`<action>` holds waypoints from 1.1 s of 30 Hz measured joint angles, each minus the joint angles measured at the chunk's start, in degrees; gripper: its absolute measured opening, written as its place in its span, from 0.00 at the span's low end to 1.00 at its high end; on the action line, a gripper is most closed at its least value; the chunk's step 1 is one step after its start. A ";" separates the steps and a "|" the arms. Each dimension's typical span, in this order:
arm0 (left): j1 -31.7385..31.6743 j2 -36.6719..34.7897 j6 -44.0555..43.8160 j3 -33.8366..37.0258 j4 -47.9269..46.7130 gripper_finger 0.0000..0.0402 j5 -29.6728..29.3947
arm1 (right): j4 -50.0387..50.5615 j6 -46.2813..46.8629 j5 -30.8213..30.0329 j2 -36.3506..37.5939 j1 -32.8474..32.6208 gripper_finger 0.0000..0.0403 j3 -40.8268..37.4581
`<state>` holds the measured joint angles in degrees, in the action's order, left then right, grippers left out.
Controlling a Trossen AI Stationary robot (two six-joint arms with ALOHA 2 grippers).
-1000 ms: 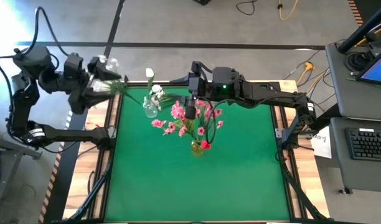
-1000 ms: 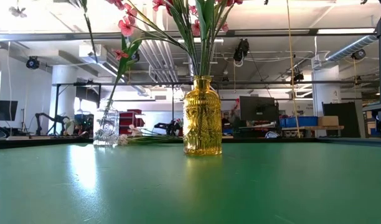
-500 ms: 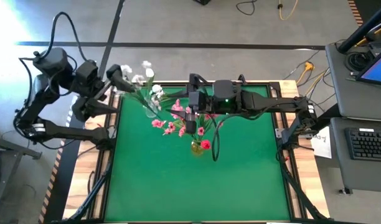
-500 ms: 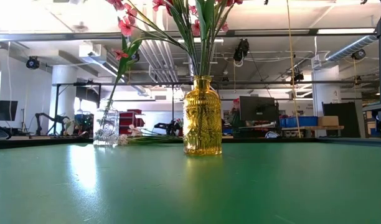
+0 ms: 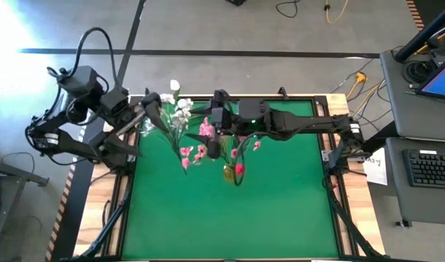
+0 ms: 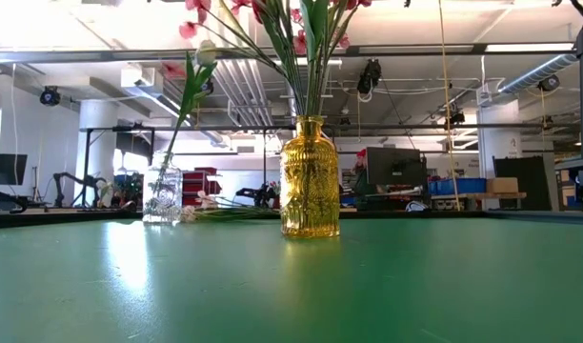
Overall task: Sort flowers into vase by color
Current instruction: Adjust the white flowers in the transparent vase
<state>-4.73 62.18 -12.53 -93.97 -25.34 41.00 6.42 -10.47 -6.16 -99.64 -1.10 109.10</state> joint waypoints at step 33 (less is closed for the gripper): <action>0.31 3.40 0.22 0.04 -1.85 0.91 0.07 | -13.16 3.84 1.58 -7.41 2.71 0.35 0.00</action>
<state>-4.43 65.58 -12.32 -93.93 -27.19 41.07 -6.74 -6.63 -4.58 -107.04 1.61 109.10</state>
